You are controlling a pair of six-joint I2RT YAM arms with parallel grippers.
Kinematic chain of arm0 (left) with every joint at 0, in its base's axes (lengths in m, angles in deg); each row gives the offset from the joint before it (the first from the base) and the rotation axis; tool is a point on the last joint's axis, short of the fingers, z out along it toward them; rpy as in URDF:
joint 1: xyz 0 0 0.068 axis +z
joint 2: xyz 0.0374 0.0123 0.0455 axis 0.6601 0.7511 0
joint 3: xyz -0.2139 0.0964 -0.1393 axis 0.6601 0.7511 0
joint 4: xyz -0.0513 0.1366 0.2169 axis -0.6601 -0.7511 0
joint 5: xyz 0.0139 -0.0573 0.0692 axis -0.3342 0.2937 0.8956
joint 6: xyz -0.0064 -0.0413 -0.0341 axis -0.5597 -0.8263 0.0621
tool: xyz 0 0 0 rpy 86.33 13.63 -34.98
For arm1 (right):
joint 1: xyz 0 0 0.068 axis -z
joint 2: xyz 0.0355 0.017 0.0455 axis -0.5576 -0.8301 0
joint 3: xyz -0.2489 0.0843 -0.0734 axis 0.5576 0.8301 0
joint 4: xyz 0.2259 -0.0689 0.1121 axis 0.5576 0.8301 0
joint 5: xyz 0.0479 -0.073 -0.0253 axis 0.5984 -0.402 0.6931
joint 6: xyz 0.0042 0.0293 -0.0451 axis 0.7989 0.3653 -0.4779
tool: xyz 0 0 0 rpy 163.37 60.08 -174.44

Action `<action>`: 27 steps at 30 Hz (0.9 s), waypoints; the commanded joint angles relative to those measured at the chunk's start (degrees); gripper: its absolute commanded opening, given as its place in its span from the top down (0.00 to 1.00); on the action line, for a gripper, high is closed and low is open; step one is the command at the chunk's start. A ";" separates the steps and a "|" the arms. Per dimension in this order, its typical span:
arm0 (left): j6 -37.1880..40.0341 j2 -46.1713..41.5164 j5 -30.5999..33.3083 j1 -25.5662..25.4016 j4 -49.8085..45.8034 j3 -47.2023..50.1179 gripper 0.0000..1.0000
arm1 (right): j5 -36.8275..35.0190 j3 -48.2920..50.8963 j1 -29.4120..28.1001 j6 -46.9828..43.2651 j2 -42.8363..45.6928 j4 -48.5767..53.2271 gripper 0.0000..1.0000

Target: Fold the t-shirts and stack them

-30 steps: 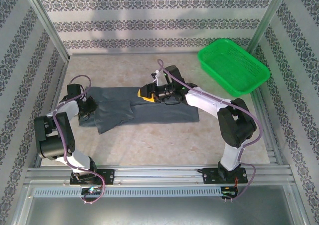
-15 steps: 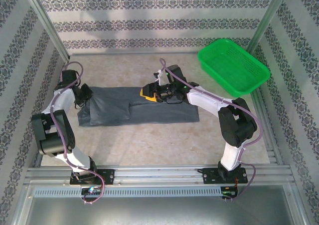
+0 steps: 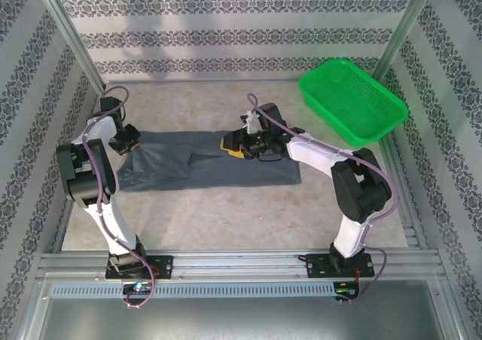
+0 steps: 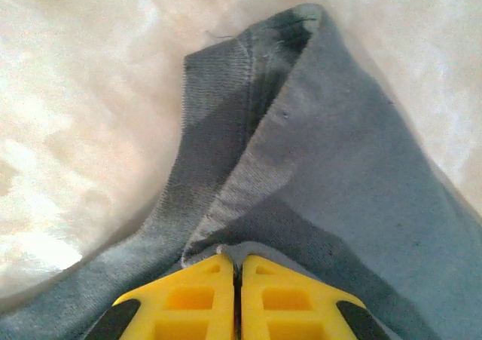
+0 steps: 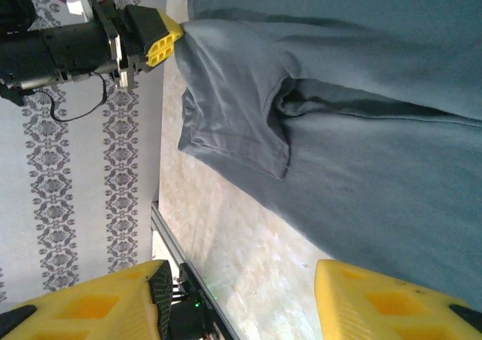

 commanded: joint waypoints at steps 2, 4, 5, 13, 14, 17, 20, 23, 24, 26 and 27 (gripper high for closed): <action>0.88 -2.86 8.29 -0.17 -3.64 -1.30 0.67 | -6.36 0.69 2.89 -3.97 4.22 6.26 0.50; -0.58 -6.96 12.03 -1.35 -3.82 0.76 0.57 | -11.25 -0.46 4.93 -6.24 4.28 12.54 0.54; -2.07 -9.60 13.20 -2.08 -3.77 2.47 0.55 | -13.61 -1.22 6.29 -7.42 3.91 15.45 0.56; -26.94 -24.70 -0.90 -12.69 4.13 23.94 0.69 | -23.81 -10.97 16.61 -15.29 -6.53 30.08 0.76; -30.40 -25.76 -1.30 -14.78 5.55 26.51 0.70 | -24.59 -12.92 17.14 -16.25 -8.43 31.88 0.77; -38.14 -26.96 -2.47 -18.31 9.20 32.22 0.71 | -25.42 -17.83 17.91 -18.23 -13.67 36.58 0.78; -42.07 -25.90 -2.57 -18.39 11.28 35.92 0.71 | -27.20 -20.72 17.55 -18.97 -17.29 40.69 0.78; -42.32 -24.30 -1.13 -16.74 12.79 37.38 0.71 | -30.25 -21.71 16.82 -18.91 -19.17 44.81 0.77; -41.59 -23.52 -0.49 -16.04 13.41 37.26 0.71 | -31.53 -21.55 16.56 -18.80 -19.51 45.96 0.76; -40.10 -21.01 -0.01 -14.59 14.04 35.85 0.71 | -33.58 -20.95 16.11 -17.96 -19.26 48.45 0.75; -39.08 -19.14 -0.33 -13.83 14.49 34.75 0.71 | -34.87 -20.11 15.68 -17.42 -18.59 49.57 0.75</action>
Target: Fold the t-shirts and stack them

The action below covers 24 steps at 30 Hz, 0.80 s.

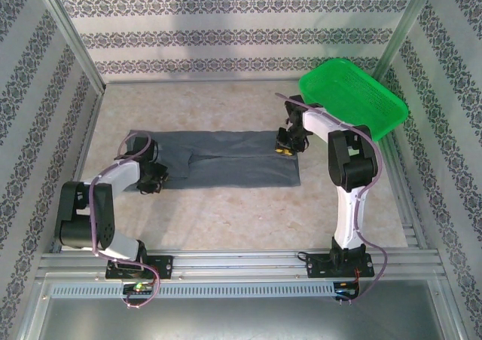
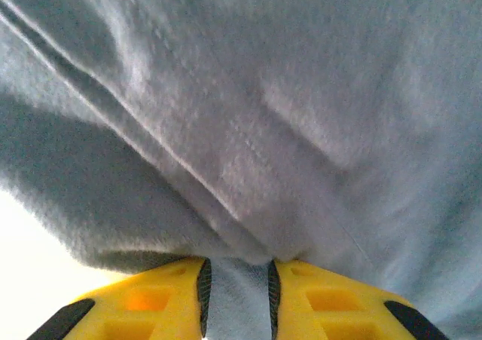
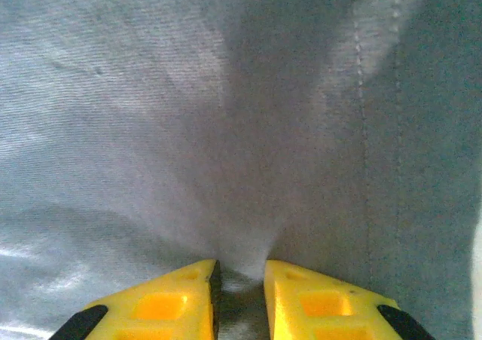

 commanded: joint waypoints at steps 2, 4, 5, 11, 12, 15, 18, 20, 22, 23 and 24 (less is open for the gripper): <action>1.38 8.04 1.52 2.95 4.55 -4.48 0.71 | -8.07 2.64 -1.93 1.00 2.59 8.70 0.74; 5.19 13.58 0.70 3.31 4.95 -10.23 0.72 | -10.40 6.67 -3.66 2.41 5.31 9.81 0.74; 6.82 16.29 -0.04 3.31 4.89 -13.47 0.72 | -11.22 8.62 -4.49 3.20 6.50 10.18 0.74; 13.82 33.26 -1.39 0.85 3.41 -38.42 0.72 | -10.70 24.31 -11.38 8.92 15.54 7.00 0.73; 13.79 36.56 -2.68 0.06 3.22 -42.72 0.72 | -10.00 26.56 -12.61 10.02 16.95 6.50 0.73; 12.51 45.65 -7.06 -3.08 3.77 -54.68 0.72 | -5.69 32.83 -16.66 14.56 20.22 2.86 0.73; 10.49 53.95 -10.90 -7.33 4.91 -65.71 0.72 | 1.47 36.93 -21.57 21.30 21.79 -4.79 0.72; 9.20 59.40 -12.51 -9.81 4.21 -73.51 0.73 | 5.99 37.67 -24.07 26.07 21.65 -11.06 0.71; 8.22 65.27 -13.59 -11.69 2.32 -83.38 0.73 | 9.37 36.97 -25.94 31.21 20.98 -16.16 0.71; 7.78 67.69 -13.73 -12.34 0.95 -87.61 0.73 | 10.75 36.61 -26.38 33.19 20.88 -18.15 0.71; 7.37 70.17 -13.73 -12.82 -0.25 -93.23 0.73 | 12.23 36.41 -26.66 35.60 21.07 -20.18 0.71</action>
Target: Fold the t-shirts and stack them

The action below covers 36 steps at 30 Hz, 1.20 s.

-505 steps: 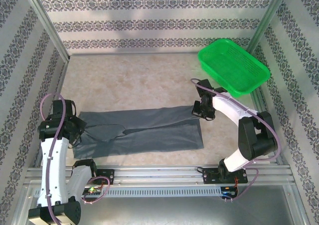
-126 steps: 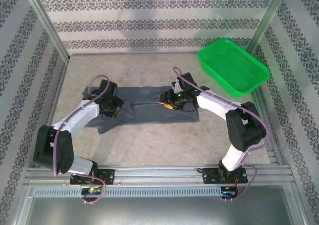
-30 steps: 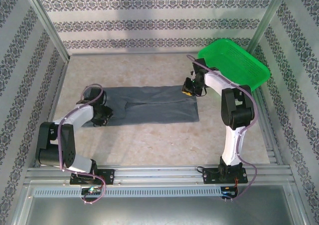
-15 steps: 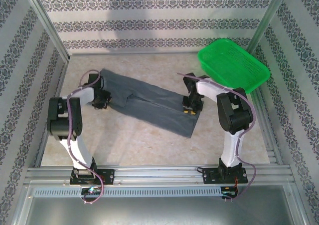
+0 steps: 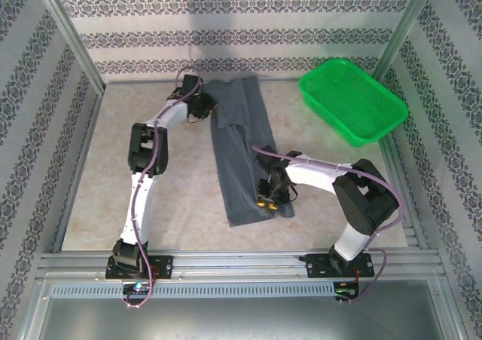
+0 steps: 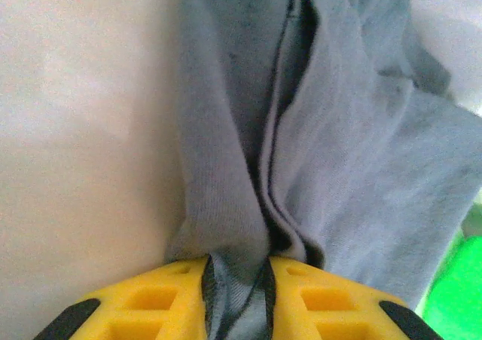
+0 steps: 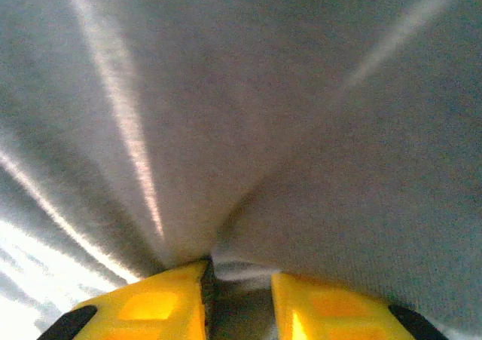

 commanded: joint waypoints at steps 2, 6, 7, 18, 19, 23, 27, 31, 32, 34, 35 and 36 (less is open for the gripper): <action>-2.42 10.09 -1.80 -2.00 -7.49 -15.13 0.71 | 8.37 1.12 -1.80 12.10 -1.55 -11.54 0.69; 0.38 7.70 -0.21 -1.87 -9.85 -18.84 0.62 | 4.11 -0.86 0.33 10.93 5.91 -3.29 0.63; 2.13 5.27 0.80 -1.87 -11.38 -18.03 0.58 | 3.30 -0.45 1.44 10.44 8.34 -1.80 0.61; 7.08 -42.11 -3.36 -3.43 -7.12 47.90 0.52 | 0.69 10.12 10.27 -2.79 21.60 9.93 0.49; 8.22 -45.40 -6.38 -4.22 -7.62 53.47 0.52 | 1.23 10.62 9.77 -3.32 21.28 10.09 0.48; 12.52 -53.76 -13.92 -9.00 -14.39 70.10 0.51 | 3.43 11.74 7.22 -2.91 18.50 7.69 0.45; 11.98 -57.61 -17.08 -14.01 -14.11 78.00 0.50 | 4.14 10.93 4.89 -2.15 13.35 4.25 0.46; 8.70 -55.09 -18.70 -18.89 -8.33 78.85 0.46 | 3.91 10.04 4.22 -2.04 8.80 1.45 0.50; 8.47 -53.51 -18.86 -19.89 -7.98 78.11 0.46 | 3.94 9.95 4.28 -1.88 8.01 0.74 0.51; 8.40 -51.37 -18.41 -20.96 -7.52 76.77 0.47 | 3.83 9.61 4.14 -1.53 7.41 -0.28 0.54; 7.84 -50.52 -18.46 -21.25 -6.35 76.53 0.49 | 3.74 9.49 4.14 -1.28 7.26 -0.75 0.57; 7.51 -49.83 -18.80 -21.47 -5.62 76.23 0.52 | 3.61 9.27 4.18 -1.07 7.21 -1.13 0.58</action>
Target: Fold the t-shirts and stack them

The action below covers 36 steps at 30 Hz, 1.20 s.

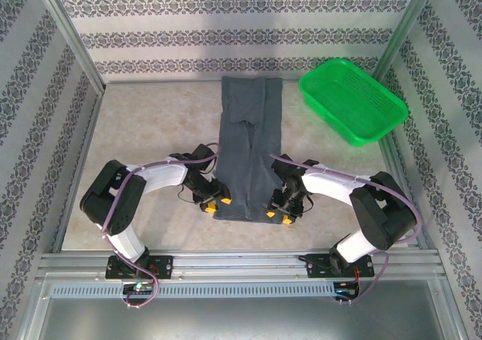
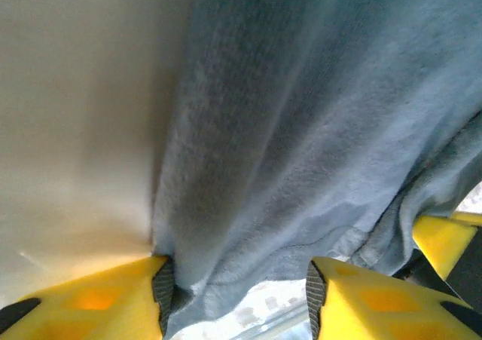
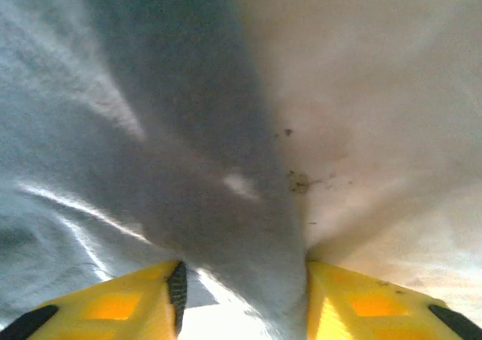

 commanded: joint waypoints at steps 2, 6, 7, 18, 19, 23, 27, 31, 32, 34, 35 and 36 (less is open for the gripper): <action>-0.32 4.34 -1.59 -1.47 0.92 -2.98 0.57 | -0.15 -1.01 -0.66 0.59 -1.89 -6.66 0.62; 2.63 5.02 0.84 -1.77 -4.19 -6.28 0.71 | -0.24 -1.19 -0.65 0.87 -1.89 -7.33 0.77; 2.58 4.67 1.18 -1.72 -4.46 -6.43 0.76 | -0.41 -1.09 -0.66 0.83 -1.74 -7.25 0.83; -1.21 -5.64 0.50 -1.71 -7.34 0.35 1.00 | -1.96 -1.48 -0.48 -2.69 4.46 0.27 1.00; -2.20 -6.73 -0.46 -1.76 -6.59 2.32 1.00 | -1.28 -1.08 -0.48 -3.09 5.06 0.84 1.00; -7.12 -11.72 -3.13 -2.22 -2.46 9.99 1.00 | 2.19 0.90 -2.31 -3.31 8.80 3.84 1.00; -12.31 -16.22 -4.16 -2.53 3.05 14.34 1.00 | 6.22 3.24 -3.96 -0.40 13.81 3.15 1.00; -15.08 -18.42 -1.35 -2.46 3.81 11.10 1.00 | 5.80 -0.16 -3.80 1.55 15.20 3.63 1.00; -15.49 -18.63 -0.38 -2.34 3.55 9.46 0.99 | 5.25 -1.85 -3.46 1.42 14.59 3.98 1.00; -16.17 -18.69 1.74 -1.92 2.60 6.20 0.99 | 4.22 -5.27 -2.32 0.74 12.80 4.98 1.00; -16.42 -18.57 2.63 -1.37 2.11 4.67 0.99 | 3.62 -7.30 -1.47 0.19 11.70 5.78 1.00; -16.58 -18.39 3.39 -0.86 1.53 3.28 0.99 | 2.98 -9.12 -0.72 -0.35 10.69 6.52 1.00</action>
